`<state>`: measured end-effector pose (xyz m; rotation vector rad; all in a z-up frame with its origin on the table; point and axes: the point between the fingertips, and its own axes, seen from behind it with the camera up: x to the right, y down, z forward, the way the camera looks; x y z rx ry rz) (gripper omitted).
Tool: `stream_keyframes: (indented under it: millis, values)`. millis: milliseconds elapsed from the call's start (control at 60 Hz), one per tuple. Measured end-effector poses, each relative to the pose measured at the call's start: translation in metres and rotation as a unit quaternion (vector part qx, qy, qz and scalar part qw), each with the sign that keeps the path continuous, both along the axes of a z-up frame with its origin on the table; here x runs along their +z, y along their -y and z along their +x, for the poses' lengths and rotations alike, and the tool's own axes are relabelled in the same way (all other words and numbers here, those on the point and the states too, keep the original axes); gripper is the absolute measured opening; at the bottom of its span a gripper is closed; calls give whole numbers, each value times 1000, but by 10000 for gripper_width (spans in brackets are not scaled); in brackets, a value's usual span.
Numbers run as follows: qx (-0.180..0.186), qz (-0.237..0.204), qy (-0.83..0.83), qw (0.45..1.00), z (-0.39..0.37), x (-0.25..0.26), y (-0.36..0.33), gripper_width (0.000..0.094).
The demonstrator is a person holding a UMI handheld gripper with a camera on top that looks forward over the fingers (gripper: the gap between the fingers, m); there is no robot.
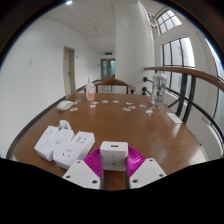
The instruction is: Unplug charger
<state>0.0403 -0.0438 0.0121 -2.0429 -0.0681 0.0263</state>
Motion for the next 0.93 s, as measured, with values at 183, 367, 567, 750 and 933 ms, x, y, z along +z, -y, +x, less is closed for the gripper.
stream_keyframes:
  millis: [183, 367, 567, 750, 933]
  values:
    - [-3, -22, 5, 1000, 3, -5, -8, 633]
    - [-4, 8, 21, 1000, 7, 12, 1, 790]
    - [14, 37, 23, 999, -1, 38, 41, 848]
    - [16, 74, 32, 997, 0, 63, 84, 852]
    - [-1, 87, -2, 996, 12, 72, 106, 846]
